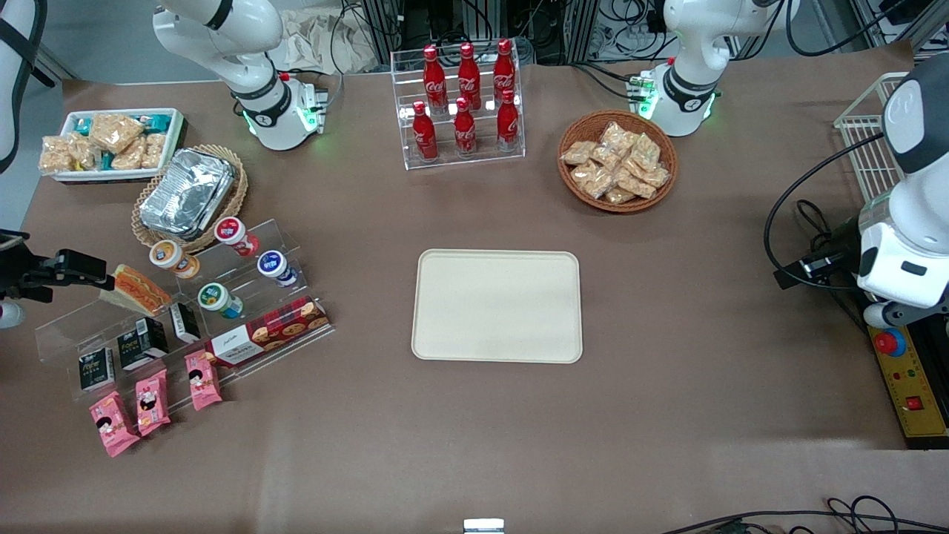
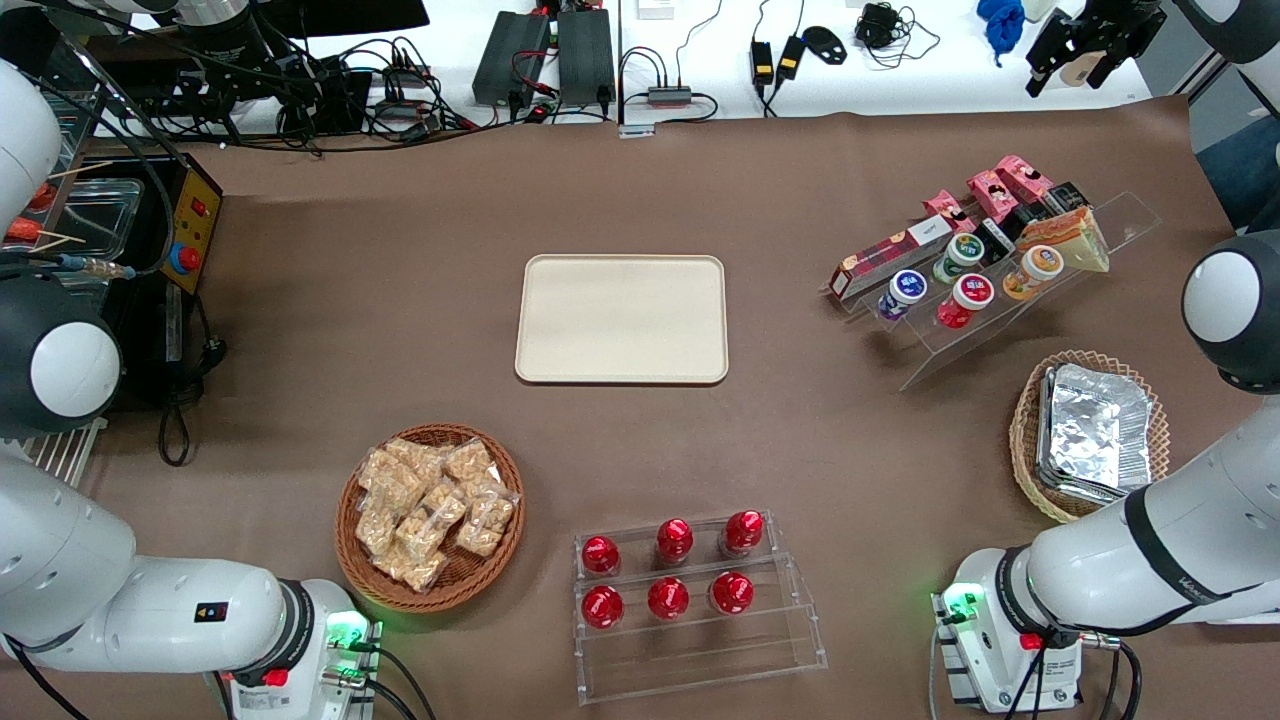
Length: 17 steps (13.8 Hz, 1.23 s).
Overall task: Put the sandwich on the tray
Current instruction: 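Move the right gripper down over the wrapped sandwich on the snack rack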
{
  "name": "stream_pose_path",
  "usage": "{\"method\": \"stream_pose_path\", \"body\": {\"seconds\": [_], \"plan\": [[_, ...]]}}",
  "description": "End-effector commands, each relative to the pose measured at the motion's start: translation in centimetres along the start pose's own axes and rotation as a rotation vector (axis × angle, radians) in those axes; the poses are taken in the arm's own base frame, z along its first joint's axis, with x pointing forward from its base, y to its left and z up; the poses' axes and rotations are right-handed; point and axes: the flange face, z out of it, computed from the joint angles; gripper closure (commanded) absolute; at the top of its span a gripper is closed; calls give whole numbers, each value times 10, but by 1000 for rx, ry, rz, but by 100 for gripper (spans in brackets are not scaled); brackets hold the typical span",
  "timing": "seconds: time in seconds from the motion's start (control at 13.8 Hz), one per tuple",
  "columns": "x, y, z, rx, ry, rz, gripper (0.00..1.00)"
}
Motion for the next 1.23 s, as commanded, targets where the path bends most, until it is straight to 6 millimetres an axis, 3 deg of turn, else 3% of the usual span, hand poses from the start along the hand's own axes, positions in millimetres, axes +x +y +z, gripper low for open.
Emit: {"method": "stream_pose_path", "body": {"seconds": [0.0, 0.22, 0.43, 0.72, 0.94, 1.16], "plan": [[-5, 2, -2, -8, -12, 10, 1], [-5, 2, -2, -8, -12, 13, 1], [-10, 19, 5, 2, -28, 30, 1], [-34, 37, 19, 21, -64, 25, 1], [-49, 55, 29, 30, -70, -56, 1], [-61, 81, 47, 20, -88, -256, 1]]}}
